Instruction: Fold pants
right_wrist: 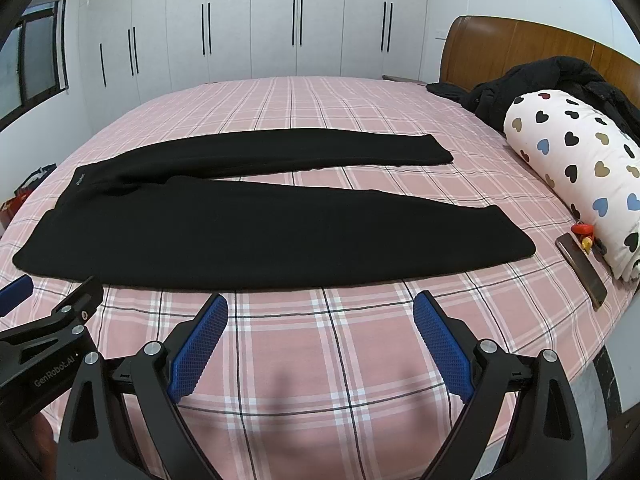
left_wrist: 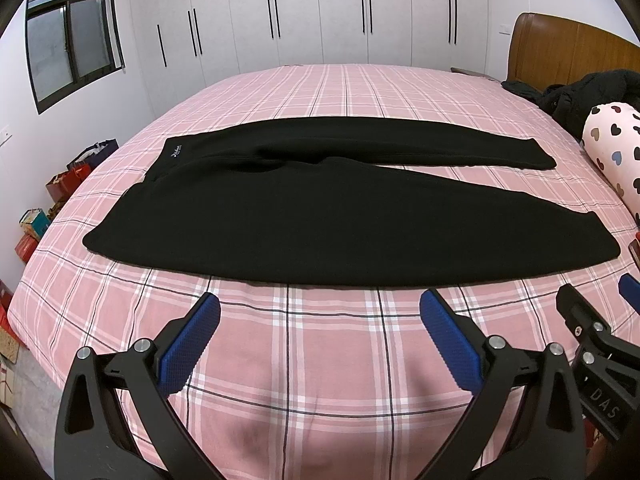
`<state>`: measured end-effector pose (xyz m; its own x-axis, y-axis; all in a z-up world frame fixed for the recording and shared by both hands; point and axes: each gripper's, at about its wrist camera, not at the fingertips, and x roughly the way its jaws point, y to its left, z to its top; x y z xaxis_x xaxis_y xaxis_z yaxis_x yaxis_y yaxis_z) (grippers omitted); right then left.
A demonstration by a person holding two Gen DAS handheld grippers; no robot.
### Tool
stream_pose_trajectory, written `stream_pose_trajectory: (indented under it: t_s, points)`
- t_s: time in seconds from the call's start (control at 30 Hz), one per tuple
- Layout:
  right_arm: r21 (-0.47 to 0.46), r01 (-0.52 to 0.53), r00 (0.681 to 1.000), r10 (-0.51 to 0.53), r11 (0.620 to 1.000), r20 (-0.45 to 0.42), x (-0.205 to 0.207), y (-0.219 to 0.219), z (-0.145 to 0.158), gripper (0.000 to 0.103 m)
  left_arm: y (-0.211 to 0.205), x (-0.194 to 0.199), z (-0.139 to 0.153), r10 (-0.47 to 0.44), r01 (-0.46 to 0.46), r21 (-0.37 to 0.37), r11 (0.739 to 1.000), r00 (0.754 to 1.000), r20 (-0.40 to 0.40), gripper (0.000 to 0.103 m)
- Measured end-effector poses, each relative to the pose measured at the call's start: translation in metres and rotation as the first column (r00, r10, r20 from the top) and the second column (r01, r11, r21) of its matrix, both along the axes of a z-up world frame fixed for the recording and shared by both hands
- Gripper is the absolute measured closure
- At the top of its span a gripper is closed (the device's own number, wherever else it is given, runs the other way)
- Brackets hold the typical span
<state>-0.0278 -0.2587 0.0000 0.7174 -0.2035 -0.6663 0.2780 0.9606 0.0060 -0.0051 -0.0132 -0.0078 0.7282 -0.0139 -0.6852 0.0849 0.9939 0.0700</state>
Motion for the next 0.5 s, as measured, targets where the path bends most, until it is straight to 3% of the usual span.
stream_pose_trajectory:
  t_s: [0.37,0.5]
  points:
    - [0.014,-0.002,1.0,0.002,1.0,-0.008,0.002,-0.002,-0.001,0.011,0.001,0.0,0.0,-0.001,0.001,-0.001,1.0,1.0,-0.002,0.005]
    - [0.051,0.005,0.999,-0.003,0.999,-0.052,0.011,-0.012,-0.007,0.011,0.006,-0.001,0.002,-0.005,0.005,-0.027,1.0,1.0,0.001,0.005]
